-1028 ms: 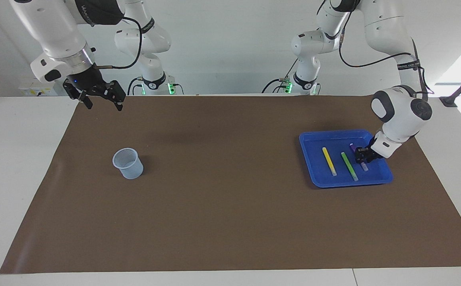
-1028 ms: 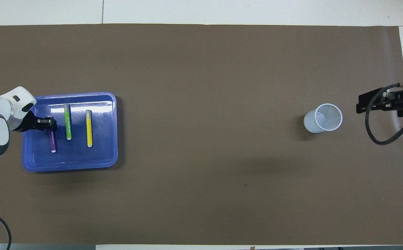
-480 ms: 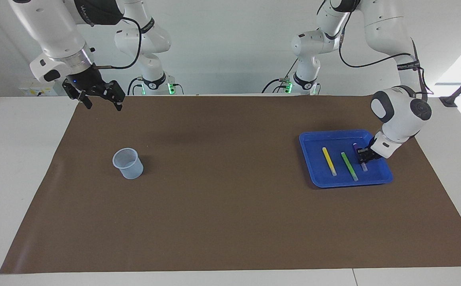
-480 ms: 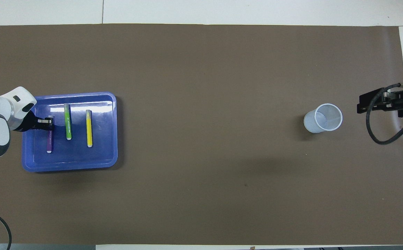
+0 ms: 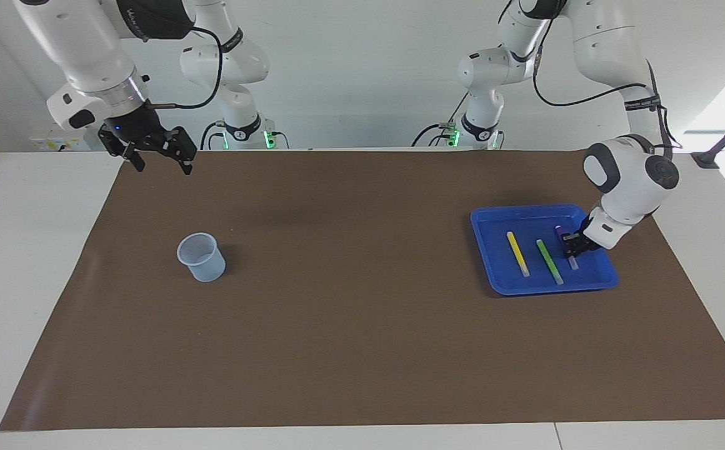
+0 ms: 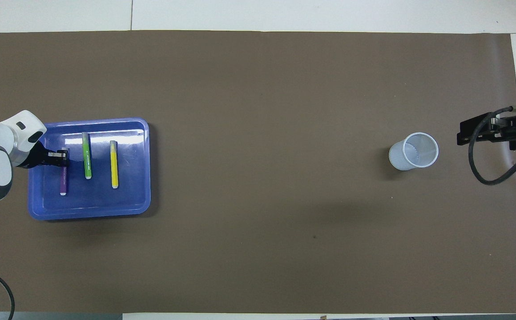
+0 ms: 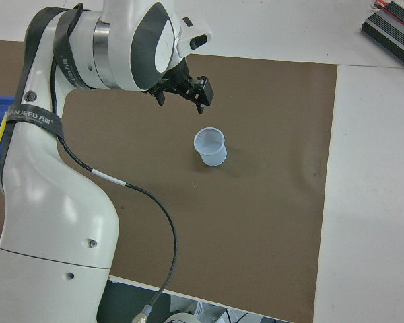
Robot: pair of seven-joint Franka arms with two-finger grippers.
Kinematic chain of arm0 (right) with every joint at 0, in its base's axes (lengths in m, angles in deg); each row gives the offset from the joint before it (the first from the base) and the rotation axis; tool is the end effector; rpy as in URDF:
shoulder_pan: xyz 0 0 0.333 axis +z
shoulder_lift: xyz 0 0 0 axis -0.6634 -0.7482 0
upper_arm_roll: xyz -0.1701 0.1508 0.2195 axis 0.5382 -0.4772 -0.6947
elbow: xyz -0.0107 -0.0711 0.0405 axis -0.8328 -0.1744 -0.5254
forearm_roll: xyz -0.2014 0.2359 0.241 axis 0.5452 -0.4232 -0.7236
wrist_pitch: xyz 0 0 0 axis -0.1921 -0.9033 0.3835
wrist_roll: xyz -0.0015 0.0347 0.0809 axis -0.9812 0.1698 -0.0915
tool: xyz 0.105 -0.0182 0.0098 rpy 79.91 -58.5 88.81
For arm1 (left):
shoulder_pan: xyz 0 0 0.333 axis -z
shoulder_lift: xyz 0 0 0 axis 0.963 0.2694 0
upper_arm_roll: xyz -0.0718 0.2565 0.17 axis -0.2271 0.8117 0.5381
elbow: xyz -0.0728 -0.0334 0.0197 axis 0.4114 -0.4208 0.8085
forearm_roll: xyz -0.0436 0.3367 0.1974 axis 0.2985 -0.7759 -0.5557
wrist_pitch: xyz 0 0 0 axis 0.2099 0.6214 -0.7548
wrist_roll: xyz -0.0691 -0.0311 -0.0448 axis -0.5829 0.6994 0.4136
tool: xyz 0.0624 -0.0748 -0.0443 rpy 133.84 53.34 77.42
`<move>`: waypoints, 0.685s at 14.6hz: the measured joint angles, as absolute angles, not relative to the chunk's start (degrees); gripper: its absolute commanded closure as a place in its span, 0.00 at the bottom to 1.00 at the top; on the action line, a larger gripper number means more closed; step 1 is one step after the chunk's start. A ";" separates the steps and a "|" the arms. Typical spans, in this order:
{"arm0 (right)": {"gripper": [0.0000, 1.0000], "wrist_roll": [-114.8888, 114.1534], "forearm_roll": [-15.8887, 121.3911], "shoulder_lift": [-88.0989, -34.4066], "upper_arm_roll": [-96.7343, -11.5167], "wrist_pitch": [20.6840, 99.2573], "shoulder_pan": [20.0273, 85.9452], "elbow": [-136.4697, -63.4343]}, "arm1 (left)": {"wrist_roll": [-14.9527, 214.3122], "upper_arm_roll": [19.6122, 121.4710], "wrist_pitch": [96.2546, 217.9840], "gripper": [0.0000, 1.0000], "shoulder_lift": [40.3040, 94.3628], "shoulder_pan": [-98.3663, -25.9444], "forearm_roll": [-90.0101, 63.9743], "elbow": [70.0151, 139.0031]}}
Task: Transfer and insert pens with both arms
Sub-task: 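Lower the left gripper onto the purple pen in the blue tray, then lift the purple pen with the left gripper while the right gripper approaches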
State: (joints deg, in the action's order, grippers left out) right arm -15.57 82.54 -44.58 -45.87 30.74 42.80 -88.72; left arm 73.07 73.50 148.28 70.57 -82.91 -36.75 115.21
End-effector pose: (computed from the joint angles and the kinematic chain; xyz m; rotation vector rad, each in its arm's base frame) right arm 0.5425 0.0031 0.6166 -3.1237 0.1891 0.0783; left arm 0.5642 0.0833 0.3081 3.1099 -0.0465 -0.0901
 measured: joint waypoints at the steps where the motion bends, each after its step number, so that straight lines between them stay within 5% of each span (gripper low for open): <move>1: 0.00 -15.57 82.54 -44.58 -45.87 30.74 42.80 -88.72 | 73.70 73.48 146.86 1.00 70.55 -82.87 -36.73 114.26; 10: 0.00 -15.57 82.53 -44.58 -46.01 30.73 42.89 -88.72 | 91.50 72.86 122.51 1.00 69.24 -80.61 -34.47 98.63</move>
